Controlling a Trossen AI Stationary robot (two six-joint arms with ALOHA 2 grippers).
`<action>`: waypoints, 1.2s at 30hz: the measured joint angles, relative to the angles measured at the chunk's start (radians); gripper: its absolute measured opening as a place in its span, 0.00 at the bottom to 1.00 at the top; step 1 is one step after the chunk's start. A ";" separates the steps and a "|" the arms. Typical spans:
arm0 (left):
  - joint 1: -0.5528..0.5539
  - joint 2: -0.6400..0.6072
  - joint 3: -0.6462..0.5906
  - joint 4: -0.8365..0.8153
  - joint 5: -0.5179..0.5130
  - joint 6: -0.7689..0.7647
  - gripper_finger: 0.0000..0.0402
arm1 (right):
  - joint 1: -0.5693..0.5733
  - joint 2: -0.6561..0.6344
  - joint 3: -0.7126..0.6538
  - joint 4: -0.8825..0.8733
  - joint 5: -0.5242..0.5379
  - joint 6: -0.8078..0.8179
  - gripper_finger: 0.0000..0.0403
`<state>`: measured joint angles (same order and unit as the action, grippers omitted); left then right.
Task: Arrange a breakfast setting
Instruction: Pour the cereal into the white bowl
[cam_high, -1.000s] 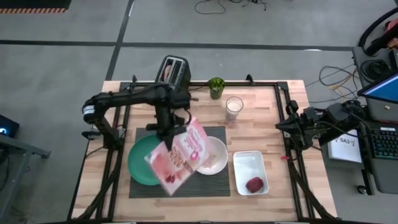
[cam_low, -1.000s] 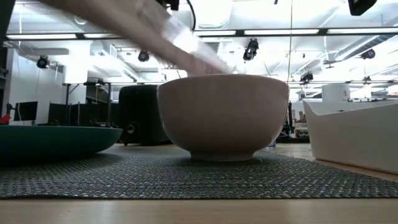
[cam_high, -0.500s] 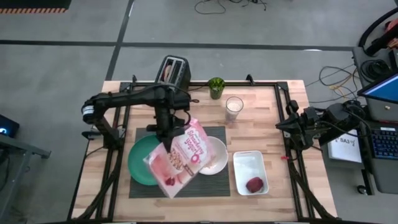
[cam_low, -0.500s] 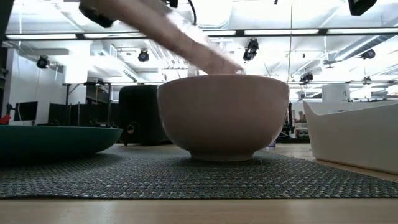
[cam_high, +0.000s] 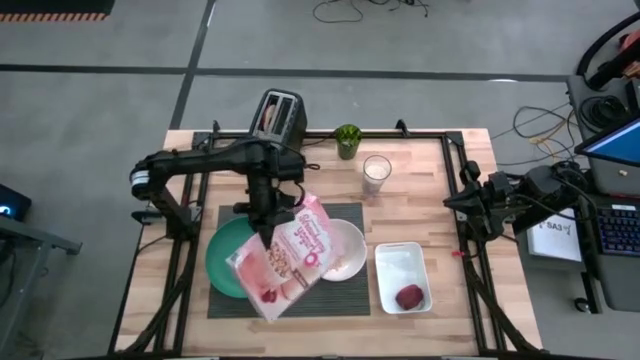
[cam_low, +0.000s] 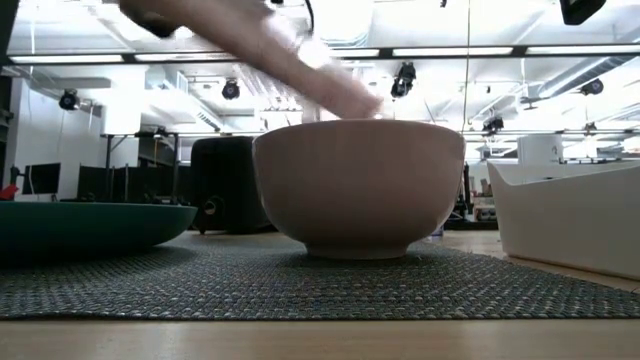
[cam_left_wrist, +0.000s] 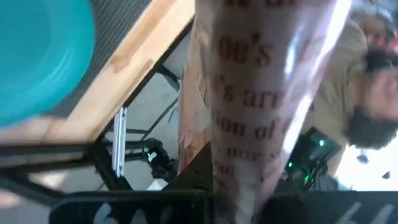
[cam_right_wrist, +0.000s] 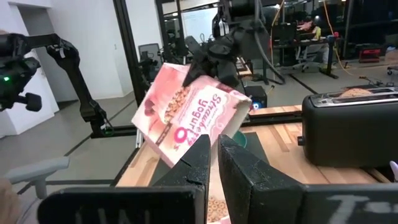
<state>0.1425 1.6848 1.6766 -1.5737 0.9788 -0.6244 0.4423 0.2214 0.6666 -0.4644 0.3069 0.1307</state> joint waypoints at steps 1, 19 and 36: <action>0.000 -0.003 0.001 -0.003 -0.016 -0.049 0.00 | 0.000 0.000 0.000 0.000 0.000 0.000 0.06; -0.004 0.004 0.000 0.007 -0.028 0.072 0.00 | 0.000 -0.001 0.000 -0.003 0.000 -0.001 0.06; 0.008 -0.002 0.011 0.011 -0.039 0.091 0.00 | 0.000 -0.001 0.000 -0.003 0.000 -0.002 0.06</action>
<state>0.1504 1.6828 1.6878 -1.5623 0.9397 -0.5338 0.4425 0.2203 0.6666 -0.4671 0.3069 0.1291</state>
